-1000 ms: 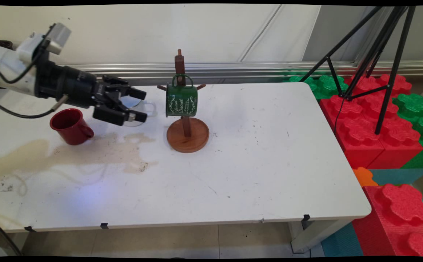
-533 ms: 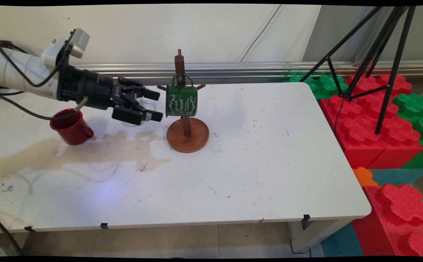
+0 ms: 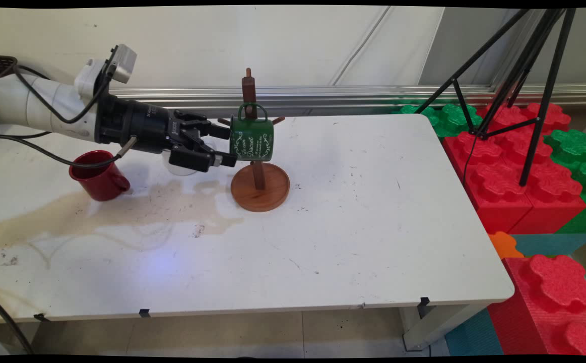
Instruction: Pick up the green mug from the rack, then place the picked object on the table
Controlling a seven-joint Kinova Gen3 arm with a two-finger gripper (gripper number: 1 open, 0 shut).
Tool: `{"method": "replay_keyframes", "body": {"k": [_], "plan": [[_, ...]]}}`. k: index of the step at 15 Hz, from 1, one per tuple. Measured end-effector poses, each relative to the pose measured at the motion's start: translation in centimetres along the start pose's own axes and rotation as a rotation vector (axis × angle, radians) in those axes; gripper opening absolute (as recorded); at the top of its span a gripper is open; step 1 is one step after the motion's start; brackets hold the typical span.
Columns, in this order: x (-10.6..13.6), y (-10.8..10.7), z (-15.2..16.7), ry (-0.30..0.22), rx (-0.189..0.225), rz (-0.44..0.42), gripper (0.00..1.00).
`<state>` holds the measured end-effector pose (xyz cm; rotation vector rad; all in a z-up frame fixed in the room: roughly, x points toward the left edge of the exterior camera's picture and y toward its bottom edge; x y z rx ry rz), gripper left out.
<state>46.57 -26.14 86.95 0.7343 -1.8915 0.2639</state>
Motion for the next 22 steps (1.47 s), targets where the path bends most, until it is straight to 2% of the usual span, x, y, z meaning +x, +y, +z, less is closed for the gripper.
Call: {"method": "replay_keyframes", "body": {"k": [11, 12, 22], "plan": [[-0.4, -0.2, 1.1, 0.028, 0.006, -0.021, 1.00], [-0.4, -0.2, 1.2, 0.030, 0.007, -0.022, 0.00], [-0.7, -0.2, 1.2, 0.032, 0.001, -0.029, 0.00]]}}
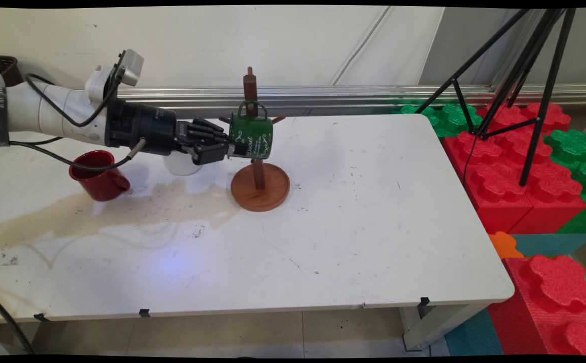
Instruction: Place the picked object on the table
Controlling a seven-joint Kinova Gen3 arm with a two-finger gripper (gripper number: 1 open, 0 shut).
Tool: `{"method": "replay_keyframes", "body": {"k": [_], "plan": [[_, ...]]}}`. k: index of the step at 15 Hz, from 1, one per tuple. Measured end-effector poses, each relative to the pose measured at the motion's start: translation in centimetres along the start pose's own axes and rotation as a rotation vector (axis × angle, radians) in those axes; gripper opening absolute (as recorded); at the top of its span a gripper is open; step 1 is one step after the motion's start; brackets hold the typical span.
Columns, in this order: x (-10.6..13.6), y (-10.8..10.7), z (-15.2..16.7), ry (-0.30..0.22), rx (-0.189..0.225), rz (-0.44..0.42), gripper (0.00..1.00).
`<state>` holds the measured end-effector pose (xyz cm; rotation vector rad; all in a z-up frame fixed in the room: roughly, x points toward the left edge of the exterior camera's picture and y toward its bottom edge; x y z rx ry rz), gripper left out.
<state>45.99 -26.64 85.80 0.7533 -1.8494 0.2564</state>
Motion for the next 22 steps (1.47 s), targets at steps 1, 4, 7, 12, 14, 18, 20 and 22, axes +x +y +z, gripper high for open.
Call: {"method": "replay_keyframes", "body": {"k": [1, 4, 7, 12, 14, 18, 20, 22], "plan": [[0.0, 0.0, -0.1, -0.001, -0.001, 0.000, 0.00], [0.1, 0.0, -0.3, 0.000, -0.005, 0.001, 0.00], [0.3, 0.1, -0.5, 0.003, -0.011, 0.003, 0.00], [0.9, 0.6, -0.9, 0.017, -0.031, 0.003, 0.00], [1.2, 0.8, -1.1, 0.021, -0.040, 0.004, 0.00], [1.6, 1.4, -1.6, 0.024, -0.058, 0.007, 0.00], [1.7, 1.7, -1.9, 0.022, -0.067, 0.009, 0.00], [1.7, 2.1, -2.3, 0.018, -0.076, 0.011, 0.00]]}}
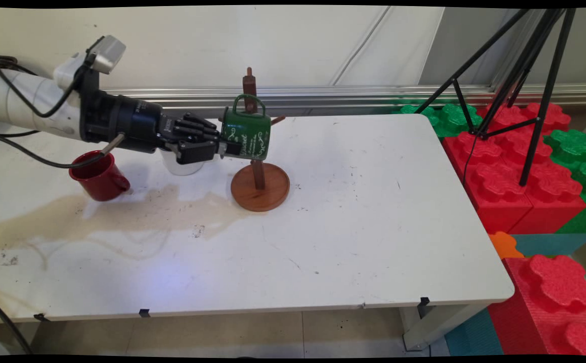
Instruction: Place the picked object on the table
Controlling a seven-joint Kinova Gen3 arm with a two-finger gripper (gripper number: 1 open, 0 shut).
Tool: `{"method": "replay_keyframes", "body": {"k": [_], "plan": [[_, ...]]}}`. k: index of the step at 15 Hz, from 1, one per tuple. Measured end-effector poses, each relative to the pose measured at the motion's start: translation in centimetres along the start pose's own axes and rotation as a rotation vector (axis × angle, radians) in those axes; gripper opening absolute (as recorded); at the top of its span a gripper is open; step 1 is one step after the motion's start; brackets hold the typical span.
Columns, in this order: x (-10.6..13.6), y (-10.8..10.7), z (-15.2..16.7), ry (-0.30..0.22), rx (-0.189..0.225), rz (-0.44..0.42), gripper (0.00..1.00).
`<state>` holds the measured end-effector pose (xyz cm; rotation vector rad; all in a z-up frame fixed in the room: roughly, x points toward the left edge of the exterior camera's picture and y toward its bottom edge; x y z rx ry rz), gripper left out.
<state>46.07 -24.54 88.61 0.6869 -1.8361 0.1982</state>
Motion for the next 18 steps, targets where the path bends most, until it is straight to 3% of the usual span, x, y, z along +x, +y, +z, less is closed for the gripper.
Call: {"method": "replay_keyframes", "body": {"k": [7, 18], "plan": [[-0.1, 1.2, -1.4, -0.033, -0.022, 0.014, 0.00], [-1.3, 2.3, -5.4, -0.188, -0.005, 0.081, 0.00]]}}
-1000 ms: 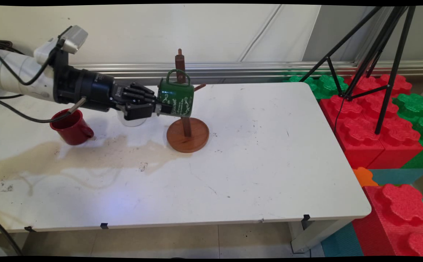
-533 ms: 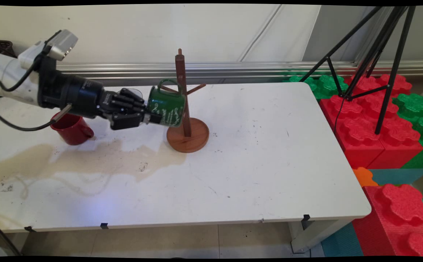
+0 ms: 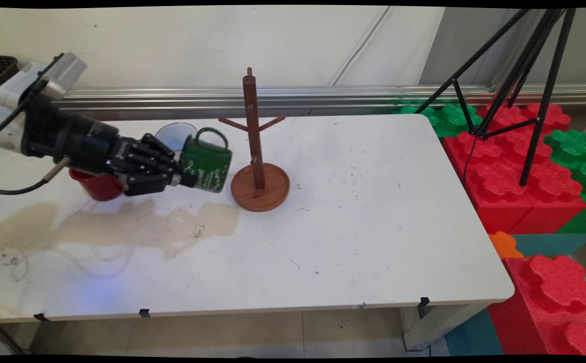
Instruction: Place the picked object on the table
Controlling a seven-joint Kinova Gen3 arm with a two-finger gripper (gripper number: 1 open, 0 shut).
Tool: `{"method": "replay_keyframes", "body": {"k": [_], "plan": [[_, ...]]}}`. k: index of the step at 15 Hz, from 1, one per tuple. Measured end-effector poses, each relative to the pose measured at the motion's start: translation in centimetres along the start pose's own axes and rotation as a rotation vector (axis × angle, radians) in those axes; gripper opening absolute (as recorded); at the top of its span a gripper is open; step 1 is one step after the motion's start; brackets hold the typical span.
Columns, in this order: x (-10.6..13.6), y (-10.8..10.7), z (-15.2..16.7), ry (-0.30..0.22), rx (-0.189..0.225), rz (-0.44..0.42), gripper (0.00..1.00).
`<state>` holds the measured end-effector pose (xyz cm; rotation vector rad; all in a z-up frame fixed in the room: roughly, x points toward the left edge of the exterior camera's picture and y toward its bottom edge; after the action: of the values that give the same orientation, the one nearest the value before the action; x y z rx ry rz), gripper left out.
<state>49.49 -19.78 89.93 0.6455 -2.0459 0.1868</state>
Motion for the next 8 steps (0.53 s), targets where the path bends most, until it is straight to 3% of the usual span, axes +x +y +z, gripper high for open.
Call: {"method": "replay_keyframes", "body": {"k": [8], "plan": [[-1.9, -0.4, -3.2, -0.157, 0.057, 0.055, 0.00]]}}
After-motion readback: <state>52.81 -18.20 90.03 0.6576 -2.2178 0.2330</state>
